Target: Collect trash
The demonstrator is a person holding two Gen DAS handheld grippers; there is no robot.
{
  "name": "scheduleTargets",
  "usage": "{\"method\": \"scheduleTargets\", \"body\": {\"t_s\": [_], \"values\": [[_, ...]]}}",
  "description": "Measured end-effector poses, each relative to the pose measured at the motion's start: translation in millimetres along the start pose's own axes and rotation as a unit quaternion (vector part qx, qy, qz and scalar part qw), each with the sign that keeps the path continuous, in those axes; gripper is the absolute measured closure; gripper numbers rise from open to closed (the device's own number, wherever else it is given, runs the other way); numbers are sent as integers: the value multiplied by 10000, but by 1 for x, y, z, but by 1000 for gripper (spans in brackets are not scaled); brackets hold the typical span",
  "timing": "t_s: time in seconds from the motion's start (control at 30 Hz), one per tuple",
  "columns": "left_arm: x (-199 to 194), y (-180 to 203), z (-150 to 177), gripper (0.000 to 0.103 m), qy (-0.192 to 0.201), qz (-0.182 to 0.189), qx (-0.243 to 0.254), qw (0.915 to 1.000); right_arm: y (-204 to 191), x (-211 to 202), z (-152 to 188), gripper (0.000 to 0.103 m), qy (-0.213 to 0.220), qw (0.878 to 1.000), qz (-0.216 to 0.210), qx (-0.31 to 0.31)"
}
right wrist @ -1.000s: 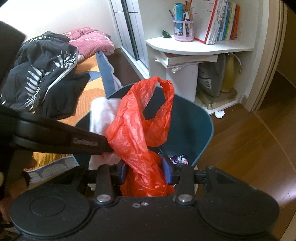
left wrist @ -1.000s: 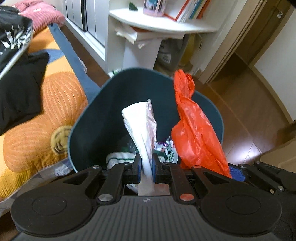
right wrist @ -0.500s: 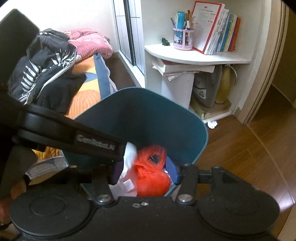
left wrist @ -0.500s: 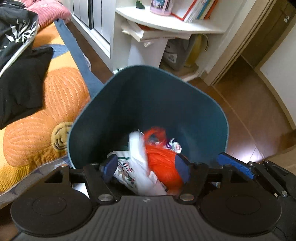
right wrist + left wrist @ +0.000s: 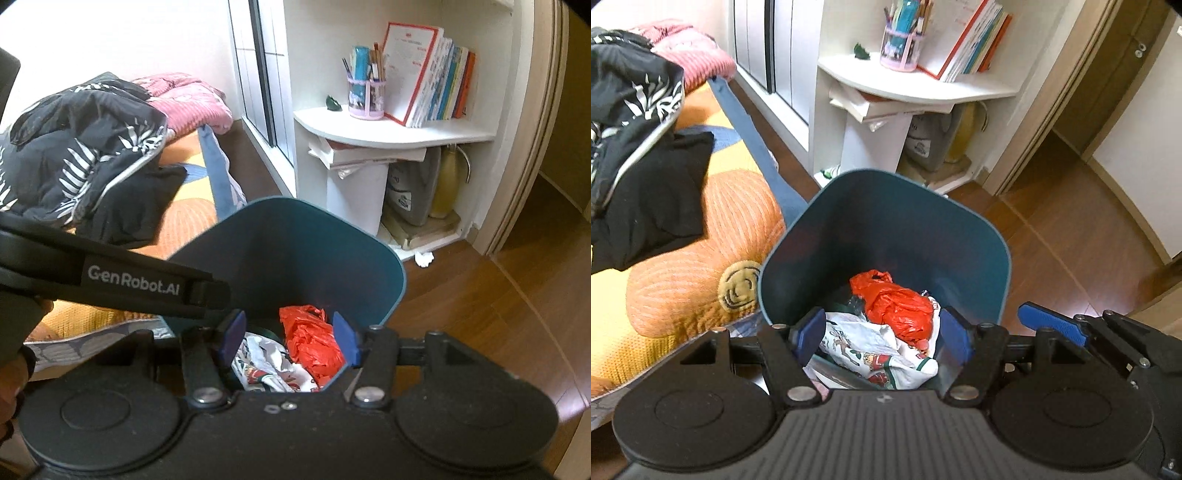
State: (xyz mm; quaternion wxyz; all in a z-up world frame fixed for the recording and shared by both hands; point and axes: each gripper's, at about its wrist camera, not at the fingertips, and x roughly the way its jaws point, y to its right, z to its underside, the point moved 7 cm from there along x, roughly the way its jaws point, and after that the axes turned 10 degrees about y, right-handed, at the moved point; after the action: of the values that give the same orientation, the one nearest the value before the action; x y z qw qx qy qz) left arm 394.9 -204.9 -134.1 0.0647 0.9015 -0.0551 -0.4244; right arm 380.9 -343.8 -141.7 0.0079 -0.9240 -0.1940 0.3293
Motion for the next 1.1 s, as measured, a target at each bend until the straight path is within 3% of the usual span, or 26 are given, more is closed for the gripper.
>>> {"method": "scheduleTargets", "body": {"t_s": [0.07,0.4,0.5,0.9,1.1], "values": [[-11,1,-1,30,75,15,13,10000,-4,-8,-4,50,51,10000,-22,-20],[-71,8,3,29,519,147,85,9985,-21,-62,-18,50,447,9987,-215,-151],[-88,8,9,24,633,170,73,9978,-26,-77,-18,50,539,9981,-249,-191],[-161,11,30,19,1329,378,123,9903,-45,-144,-15,50,1127,9915,-556,-331],[-188,8,38,1,1707,373,159,9845,-47,-167,-11,50,1549,9851,-674,-329]]}}
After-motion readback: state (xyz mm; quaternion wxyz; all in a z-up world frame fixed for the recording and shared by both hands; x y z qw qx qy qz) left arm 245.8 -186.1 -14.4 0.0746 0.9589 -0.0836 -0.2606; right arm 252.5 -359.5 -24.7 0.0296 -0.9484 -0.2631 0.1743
